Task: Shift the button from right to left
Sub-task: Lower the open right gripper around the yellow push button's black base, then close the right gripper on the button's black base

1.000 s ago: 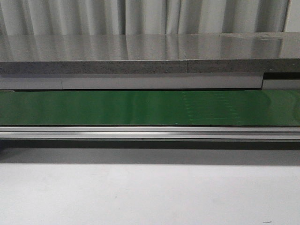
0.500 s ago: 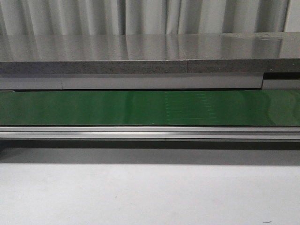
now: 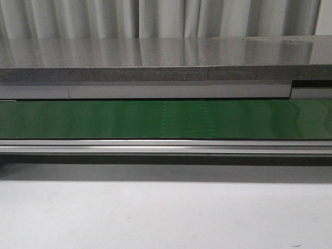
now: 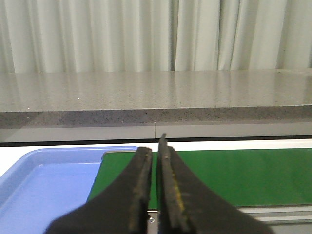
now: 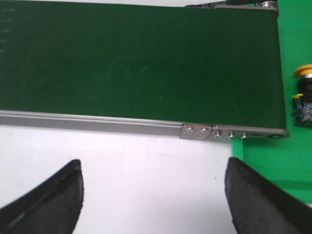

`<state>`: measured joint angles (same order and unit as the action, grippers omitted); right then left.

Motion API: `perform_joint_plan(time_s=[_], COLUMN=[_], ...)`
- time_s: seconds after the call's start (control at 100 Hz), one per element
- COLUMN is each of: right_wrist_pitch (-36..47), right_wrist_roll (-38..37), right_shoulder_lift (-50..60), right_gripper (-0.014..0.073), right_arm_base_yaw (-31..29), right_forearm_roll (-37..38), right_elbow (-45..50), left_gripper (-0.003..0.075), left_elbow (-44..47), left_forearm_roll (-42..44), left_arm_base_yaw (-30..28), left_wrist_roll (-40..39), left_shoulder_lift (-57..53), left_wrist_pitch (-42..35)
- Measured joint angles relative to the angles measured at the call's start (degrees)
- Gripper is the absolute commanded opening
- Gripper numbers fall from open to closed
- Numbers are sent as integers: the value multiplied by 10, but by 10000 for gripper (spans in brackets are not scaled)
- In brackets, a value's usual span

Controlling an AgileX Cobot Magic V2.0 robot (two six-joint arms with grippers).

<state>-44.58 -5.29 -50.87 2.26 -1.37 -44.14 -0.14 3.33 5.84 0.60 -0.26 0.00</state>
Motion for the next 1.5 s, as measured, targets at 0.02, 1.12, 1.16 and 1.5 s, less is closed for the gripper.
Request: perform_joint_plan(time_s=[0.02, 1.12, 1.16, 1.5], right_wrist_pitch=[0, 27, 27, 24], right_wrist_roll=[0, 282, 294, 380], right_shoulder_lift=[-4, -414, -428, -508], right_gripper=[562, 562, 562, 559], right_arm_base_yaw=[-2, -320, -328, -354], right_forearm_roll=[1, -77, -84, -113], right_elbow=[-5, -272, -275, -277], left_gripper=[5, 5, 5, 5], left_elbow=[0, 0, 0, 0], left_forearm_roll=[0, 0, 0, 0], left_arm_base_yaw=[0, 0, 0, 0], left_wrist_roll=[0, 0, 0, 0], left_shoulder_lift=[0, 0, 0, 0], left_wrist_pitch=[0, 0, 0, 0])
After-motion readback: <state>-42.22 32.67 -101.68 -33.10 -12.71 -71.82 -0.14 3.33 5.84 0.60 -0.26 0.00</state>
